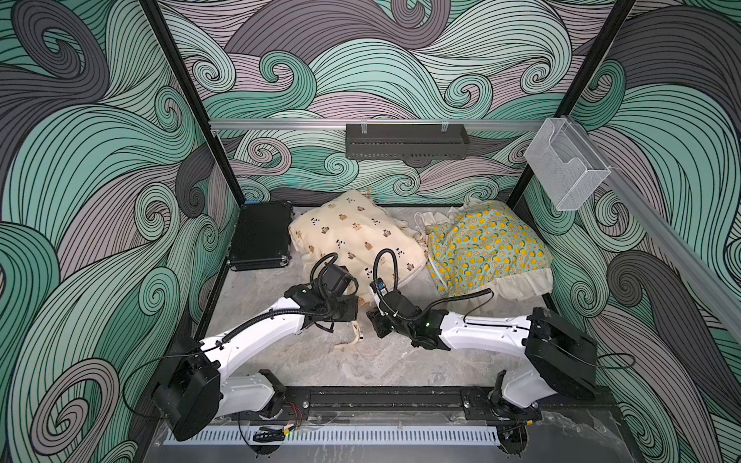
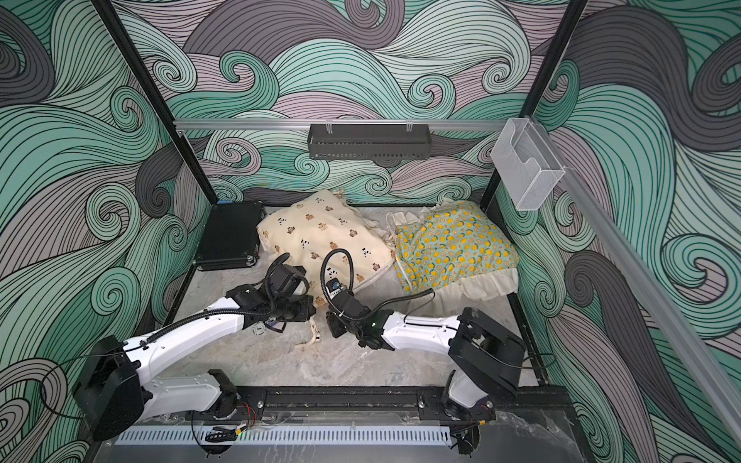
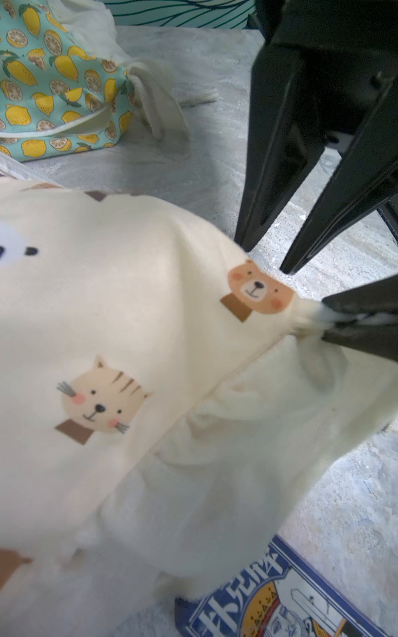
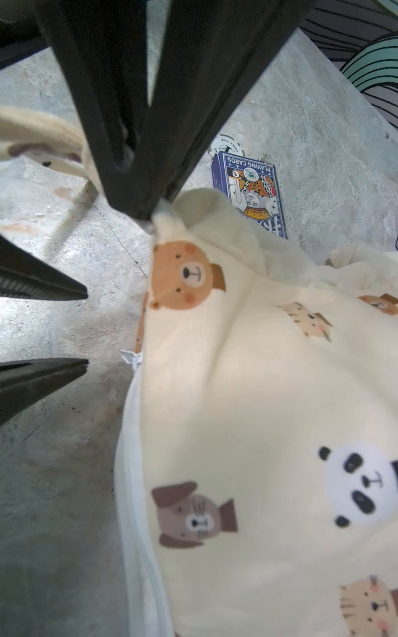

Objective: Zip up pillowcases
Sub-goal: Pick up the pillowcase from the center of the board, then zip the zipper on the pillowcase.

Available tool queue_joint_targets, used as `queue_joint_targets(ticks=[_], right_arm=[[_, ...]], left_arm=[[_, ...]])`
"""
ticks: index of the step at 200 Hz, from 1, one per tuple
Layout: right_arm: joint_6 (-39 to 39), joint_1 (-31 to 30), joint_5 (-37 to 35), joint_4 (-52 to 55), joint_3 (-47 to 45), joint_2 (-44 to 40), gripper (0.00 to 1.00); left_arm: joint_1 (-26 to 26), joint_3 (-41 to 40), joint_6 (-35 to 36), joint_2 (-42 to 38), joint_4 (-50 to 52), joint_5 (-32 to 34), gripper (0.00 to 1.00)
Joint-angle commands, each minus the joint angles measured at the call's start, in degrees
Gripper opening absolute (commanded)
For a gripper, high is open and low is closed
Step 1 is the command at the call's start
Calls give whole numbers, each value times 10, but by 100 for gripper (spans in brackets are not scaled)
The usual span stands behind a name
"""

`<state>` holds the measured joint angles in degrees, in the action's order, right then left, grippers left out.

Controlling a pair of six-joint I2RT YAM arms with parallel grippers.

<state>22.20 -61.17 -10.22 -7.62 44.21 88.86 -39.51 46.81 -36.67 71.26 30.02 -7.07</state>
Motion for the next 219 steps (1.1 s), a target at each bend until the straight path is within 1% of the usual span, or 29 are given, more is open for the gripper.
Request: queue_joint_targets(ticks=[1,18,41,104,186,219], right_arm=[[-12,-2,-27,-35,-10,3,31],[-11,-1,-42,-36,-10,5,29],[-12,-2,-40,-41,-9,9,28],[-6,-1,-58,-57,-7,32,28],[-19,1,-74,-74,-12,34,27],[-25,1,-77,-77,-12,30,24]], left_arm=[[4,0,7,-16,-6,-20,0],[4,0,7,-17,-5,-21,0],[5,0,8,-17,-7,-22,0],[5,3,9,-20,-8,-30,0],[6,4,12,-19,-8,-30,0],[6,2,12,-18,-5,-28,0]])
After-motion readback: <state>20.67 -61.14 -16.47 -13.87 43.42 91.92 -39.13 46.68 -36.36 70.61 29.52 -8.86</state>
